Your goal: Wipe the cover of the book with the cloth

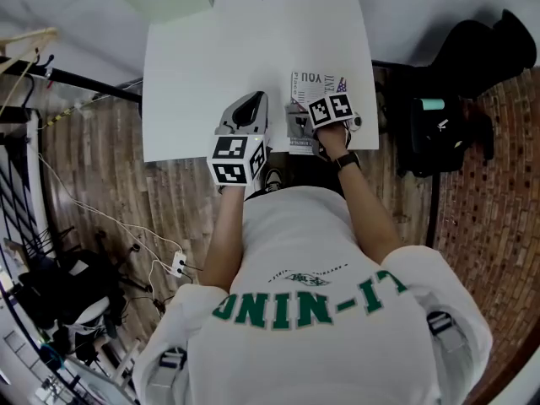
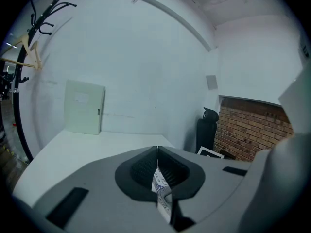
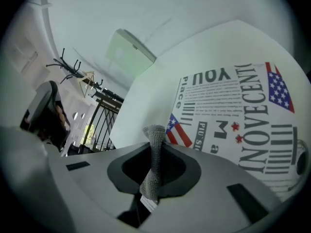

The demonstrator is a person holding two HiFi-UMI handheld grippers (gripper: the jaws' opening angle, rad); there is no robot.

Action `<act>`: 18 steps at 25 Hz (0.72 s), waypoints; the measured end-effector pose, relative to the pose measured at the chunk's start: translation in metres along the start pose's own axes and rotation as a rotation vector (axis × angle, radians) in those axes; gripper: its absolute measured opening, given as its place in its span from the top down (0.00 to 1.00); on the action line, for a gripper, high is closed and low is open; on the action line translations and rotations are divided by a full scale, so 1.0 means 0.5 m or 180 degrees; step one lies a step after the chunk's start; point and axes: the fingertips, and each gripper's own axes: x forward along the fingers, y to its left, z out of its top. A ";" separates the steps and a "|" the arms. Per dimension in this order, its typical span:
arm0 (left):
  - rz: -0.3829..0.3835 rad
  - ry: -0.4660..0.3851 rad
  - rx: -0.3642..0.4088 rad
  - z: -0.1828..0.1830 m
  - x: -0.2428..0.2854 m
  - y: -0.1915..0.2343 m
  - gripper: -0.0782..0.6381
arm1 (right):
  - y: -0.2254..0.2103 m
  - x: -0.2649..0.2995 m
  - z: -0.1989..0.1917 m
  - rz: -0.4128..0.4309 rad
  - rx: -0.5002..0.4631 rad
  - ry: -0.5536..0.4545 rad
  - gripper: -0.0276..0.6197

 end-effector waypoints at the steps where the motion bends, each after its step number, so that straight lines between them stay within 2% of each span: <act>1: -0.0020 0.0010 0.0002 0.000 0.002 0.000 0.87 | -0.008 -0.007 0.000 -0.0018 0.0054 -0.0049 0.89; 6: -0.0277 0.0059 0.0071 0.003 0.042 -0.041 0.87 | -0.086 -0.083 -0.007 -0.0203 0.0317 -0.0295 0.89; 11: -0.0648 0.0143 0.0198 0.001 0.089 -0.129 0.87 | -0.193 -0.192 -0.035 -0.0393 0.0745 -0.0671 0.89; 14: -0.0804 0.0182 0.0262 -0.004 0.101 -0.175 0.87 | -0.228 -0.234 -0.049 -0.0420 0.0938 -0.0839 0.89; 18: -0.0839 0.0187 0.0297 -0.008 0.100 -0.194 0.87 | -0.235 -0.241 -0.050 -0.0504 0.0902 -0.0838 0.90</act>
